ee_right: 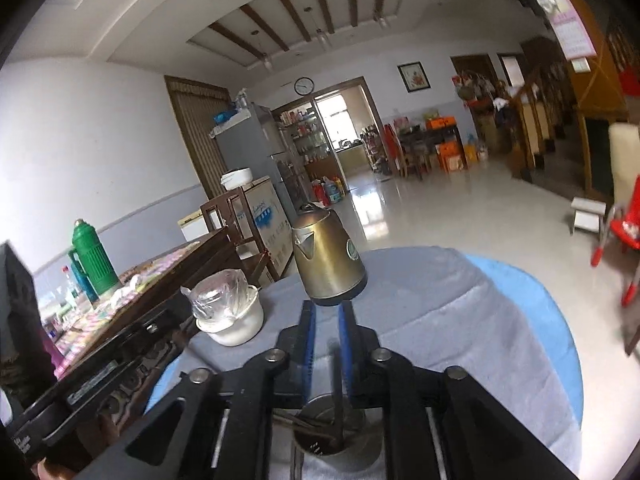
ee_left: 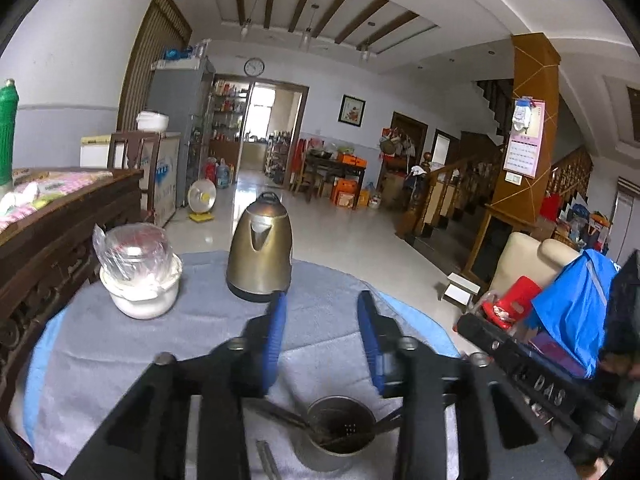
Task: Organize utensils
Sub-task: 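Lower the chopsticks into the cup and open the left tool while the right tool opens, then move both open tools back down toward the remaining chopsticks on the cloth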
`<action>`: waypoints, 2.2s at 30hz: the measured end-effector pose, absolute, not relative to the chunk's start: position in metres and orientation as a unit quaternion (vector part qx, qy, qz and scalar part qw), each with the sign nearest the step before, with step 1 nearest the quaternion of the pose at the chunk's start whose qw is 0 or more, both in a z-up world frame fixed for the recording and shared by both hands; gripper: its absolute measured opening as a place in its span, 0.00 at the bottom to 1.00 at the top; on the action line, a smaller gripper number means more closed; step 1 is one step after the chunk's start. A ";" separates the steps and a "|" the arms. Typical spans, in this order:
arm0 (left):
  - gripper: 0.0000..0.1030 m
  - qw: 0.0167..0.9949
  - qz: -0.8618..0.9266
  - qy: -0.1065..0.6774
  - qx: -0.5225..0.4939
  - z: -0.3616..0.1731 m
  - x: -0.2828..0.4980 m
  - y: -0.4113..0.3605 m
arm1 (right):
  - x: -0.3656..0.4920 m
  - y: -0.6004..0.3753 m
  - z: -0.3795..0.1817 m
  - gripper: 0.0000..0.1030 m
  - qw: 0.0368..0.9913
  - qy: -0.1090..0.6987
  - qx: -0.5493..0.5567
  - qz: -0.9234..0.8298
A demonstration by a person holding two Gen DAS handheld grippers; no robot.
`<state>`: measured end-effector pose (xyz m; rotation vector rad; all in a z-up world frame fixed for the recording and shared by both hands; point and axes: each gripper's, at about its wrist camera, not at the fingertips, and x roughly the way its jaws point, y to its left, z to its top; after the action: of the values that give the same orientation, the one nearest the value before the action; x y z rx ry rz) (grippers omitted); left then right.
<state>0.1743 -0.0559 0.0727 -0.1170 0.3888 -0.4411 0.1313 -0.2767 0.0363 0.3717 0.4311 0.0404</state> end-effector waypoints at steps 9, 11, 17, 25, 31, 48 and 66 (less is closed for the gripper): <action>0.61 0.956 -0.217 0.197 -0.016 0.071 0.122 -0.033 | 0.077 -0.295 0.058 0.22 0.965 0.160 0.209 0.013; 0.63 0.952 -0.218 0.213 0.000 0.061 0.110 -0.032 | 0.062 -0.299 0.058 0.35 0.966 0.148 0.212 0.017; 0.68 0.931 -0.209 0.300 0.016 0.011 0.097 -0.027 | 0.018 -0.288 0.049 0.65 0.976 0.124 0.175 0.026; 0.68 0.921 -0.137 0.364 0.022 -0.029 0.099 -0.013 | 0.019 -0.279 -0.013 0.52 0.957 0.222 0.181 0.031; 0.68 0.925 -0.107 0.357 0.067 -0.036 0.096 -0.018 | 0.024 -0.265 -0.071 0.46 0.932 0.315 0.179 0.033; 0.68 0.910 -0.084 0.398 0.078 -0.065 0.106 -0.010 | 0.035 -0.238 -0.111 0.46 0.903 0.388 0.177 0.053; 0.68 0.891 -0.082 0.440 0.072 -0.093 0.110 -0.012 | 0.037 -0.235 -0.128 0.47 0.889 0.413 0.190 0.054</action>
<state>0.1104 -0.0122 -0.0925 0.1496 0.9135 -0.1709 0.0370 -0.2345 -0.1277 0.3939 0.8585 0.1130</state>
